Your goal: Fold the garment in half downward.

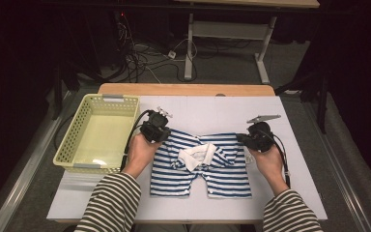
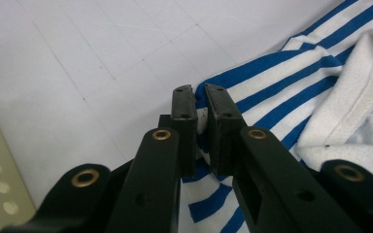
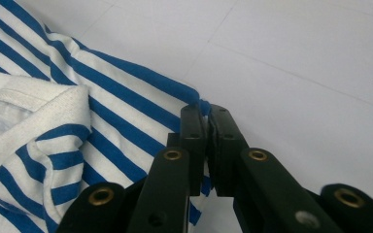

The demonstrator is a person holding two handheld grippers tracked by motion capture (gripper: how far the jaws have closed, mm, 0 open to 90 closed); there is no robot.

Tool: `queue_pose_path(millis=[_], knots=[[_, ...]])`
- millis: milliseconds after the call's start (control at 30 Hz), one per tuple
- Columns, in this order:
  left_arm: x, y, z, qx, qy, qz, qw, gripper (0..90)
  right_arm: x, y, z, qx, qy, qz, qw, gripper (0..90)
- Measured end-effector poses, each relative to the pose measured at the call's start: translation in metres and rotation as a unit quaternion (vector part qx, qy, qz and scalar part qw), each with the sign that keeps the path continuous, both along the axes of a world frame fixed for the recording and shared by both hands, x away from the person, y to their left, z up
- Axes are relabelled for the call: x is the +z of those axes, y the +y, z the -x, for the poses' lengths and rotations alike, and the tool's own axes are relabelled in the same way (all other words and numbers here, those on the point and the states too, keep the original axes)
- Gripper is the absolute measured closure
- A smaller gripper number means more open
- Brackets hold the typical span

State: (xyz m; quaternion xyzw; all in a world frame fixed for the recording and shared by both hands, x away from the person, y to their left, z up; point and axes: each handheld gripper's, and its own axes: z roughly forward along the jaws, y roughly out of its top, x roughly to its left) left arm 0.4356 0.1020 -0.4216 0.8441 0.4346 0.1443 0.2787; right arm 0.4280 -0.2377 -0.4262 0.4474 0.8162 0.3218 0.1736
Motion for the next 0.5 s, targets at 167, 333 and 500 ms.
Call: queue_pose_path(millis=[167, 333, 500], knots=[[-0.004, 0.002, -0.009, 0.01, 0.006, -0.001, 0.9999, 81.3, 0.002, 0.003, -0.009, -0.003, 0.0, 0.002, 1.0, 86.6], [-0.005, 0.002, -0.018, 0.018, 0.015, 0.005, 0.9997, 81.2, 0.003, 0.005, -0.02, -0.01, 0.002, 0.012, 0.9999, 86.6], [-0.008, 0.0, -0.027, 0.028, 0.019, -0.012, 0.9994, 81.1, 0.003, 0.005, -0.027, -0.02, 0.006, 0.014, 0.9997, 86.6]])
